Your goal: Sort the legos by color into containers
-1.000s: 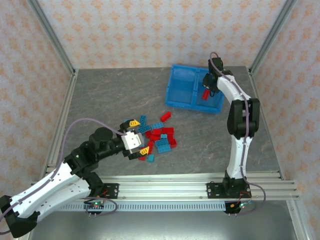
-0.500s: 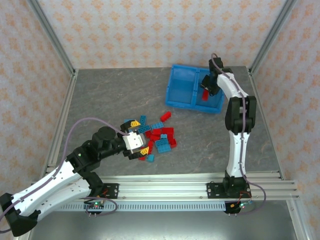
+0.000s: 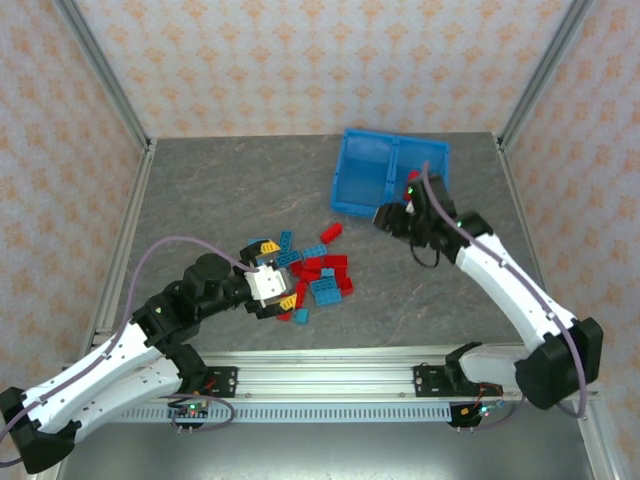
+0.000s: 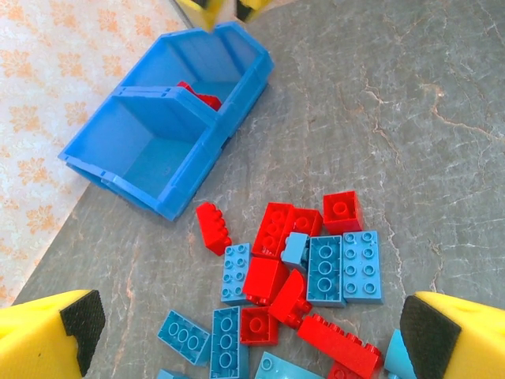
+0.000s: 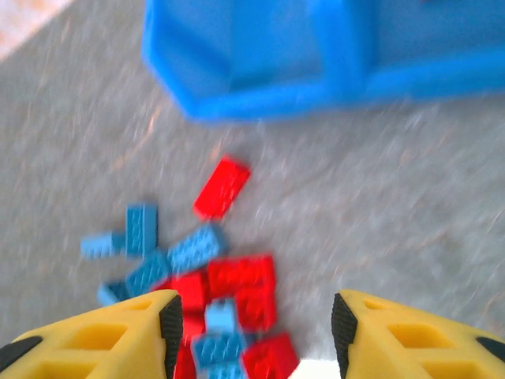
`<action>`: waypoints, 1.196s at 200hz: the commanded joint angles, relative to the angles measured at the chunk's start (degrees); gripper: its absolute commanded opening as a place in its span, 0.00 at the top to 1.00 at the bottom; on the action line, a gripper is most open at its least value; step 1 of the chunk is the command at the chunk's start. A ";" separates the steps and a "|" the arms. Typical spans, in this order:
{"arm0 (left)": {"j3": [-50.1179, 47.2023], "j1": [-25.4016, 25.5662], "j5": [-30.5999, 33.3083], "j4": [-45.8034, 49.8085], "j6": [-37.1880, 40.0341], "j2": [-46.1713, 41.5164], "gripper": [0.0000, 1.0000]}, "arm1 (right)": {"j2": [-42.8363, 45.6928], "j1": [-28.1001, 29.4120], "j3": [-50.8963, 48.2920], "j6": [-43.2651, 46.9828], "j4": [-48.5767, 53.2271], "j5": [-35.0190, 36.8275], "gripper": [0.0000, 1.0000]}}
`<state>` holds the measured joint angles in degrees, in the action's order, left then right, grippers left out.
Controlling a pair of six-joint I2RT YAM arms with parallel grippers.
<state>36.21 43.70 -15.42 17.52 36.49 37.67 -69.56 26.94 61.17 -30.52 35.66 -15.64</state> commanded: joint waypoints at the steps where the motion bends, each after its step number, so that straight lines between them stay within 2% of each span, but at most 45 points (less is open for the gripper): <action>1: 0.62 -0.55 0.59 1.46 1.26 0.50 0.00 | -0.79 6.14 -6.05 -2.77 -3.28 -0.59 0.45; 35: 1.62 -0.55 -4.29 6.15 5.05 2.05 0.00 | -8.87 15.16 -5.69 4.04 -2.31 0.67 0.44; 50: 2.20 -0.55 -5.87 8.64 6.49 3.20 0.00 | -13.05 18.35 -4.74 8.42 -2.96 3.02 0.39; 94: 2.47 -0.55 -5.95 8.90 6.32 4.39 0.00 | -22.08 19.47 -3.60 10.13 -4.63 8.78 0.35; 122: 2.30 -0.55 -5.88 8.85 6.66 4.56 0.00 | -25.92 19.77 -3.14 10.60 -5.28 5.93 0.43; 136: 2.50 -0.55 -6.09 9.24 6.96 4.93 0.00 | -26.80 19.99 -3.41 10.01 -5.88 6.14 0.51; 163: 2.73 -0.55 -6.09 9.90 7.35 5.22 0.00 | -26.18 19.99 -3.84 8.90 -6.79 6.70 0.64; 216: 2.55 -0.55 -2.91 7.30 4.68 4.11 0.00 | -17.70 19.76 -1.41 6.34 -3.06 15.67 0.70; 239: 1.89 -0.63 -1.55 3.20 0.68 1.45 0.00 | -11.33 16.76 -1.66 4.02 -4.92 21.84 0.69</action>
<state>37.26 43.70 -19.29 25.89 41.43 42.35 -88.09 46.26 57.54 -23.46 30.98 -2.90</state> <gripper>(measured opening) 0.997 0.335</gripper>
